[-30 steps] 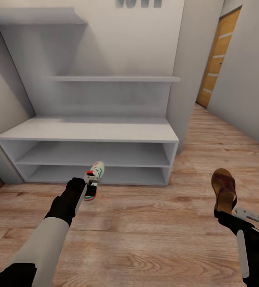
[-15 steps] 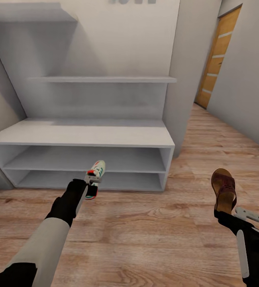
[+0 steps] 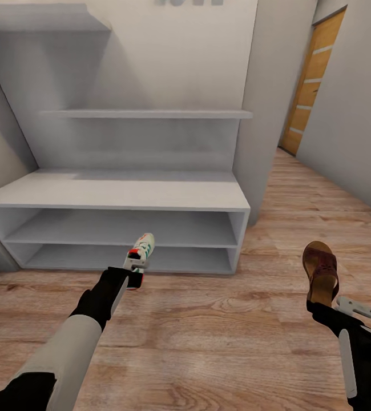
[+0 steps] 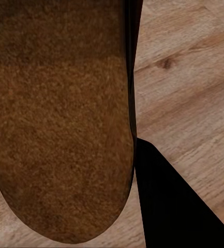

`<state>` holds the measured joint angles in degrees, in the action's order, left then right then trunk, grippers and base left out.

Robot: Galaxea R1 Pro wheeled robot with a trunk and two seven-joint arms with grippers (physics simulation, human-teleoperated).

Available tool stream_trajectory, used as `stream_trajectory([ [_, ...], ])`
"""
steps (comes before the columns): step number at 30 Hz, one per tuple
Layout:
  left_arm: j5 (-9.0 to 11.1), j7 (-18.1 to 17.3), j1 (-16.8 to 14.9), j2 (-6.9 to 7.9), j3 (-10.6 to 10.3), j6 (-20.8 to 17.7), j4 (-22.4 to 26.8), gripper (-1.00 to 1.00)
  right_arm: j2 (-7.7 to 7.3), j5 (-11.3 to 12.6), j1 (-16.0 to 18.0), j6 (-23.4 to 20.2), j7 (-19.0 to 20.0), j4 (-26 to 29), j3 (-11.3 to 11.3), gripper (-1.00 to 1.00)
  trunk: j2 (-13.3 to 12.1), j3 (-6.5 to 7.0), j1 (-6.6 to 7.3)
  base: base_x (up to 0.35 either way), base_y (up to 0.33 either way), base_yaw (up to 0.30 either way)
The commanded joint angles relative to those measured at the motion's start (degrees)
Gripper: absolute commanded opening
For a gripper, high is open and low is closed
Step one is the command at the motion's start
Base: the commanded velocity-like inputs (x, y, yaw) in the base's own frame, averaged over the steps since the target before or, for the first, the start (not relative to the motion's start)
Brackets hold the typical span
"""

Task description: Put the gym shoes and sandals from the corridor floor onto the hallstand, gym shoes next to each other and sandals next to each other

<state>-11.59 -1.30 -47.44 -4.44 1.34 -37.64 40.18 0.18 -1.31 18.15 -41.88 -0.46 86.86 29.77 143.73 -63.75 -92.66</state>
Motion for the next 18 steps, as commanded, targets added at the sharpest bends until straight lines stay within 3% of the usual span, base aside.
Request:
stream_trajectory([
  [1,-0.33,-0.20,-0.02,-0.05,0.15,-0.25,0.07,-1.00,0.01,0.10,0.04,-0.30,-0.16,0.07,0.03,-1.00,0.02,-0.05,0.01,0.000,0.000,0.000],
  [18,-0.19,-0.02,-0.23,-0.83,0.24,-0.32,0.42,-1.00,0.03,0.08,0.04,-0.30,-0.19,0.07,0.00,-1.00,0.04,-0.27,-0.01,0.000,0.000,0.000],
])
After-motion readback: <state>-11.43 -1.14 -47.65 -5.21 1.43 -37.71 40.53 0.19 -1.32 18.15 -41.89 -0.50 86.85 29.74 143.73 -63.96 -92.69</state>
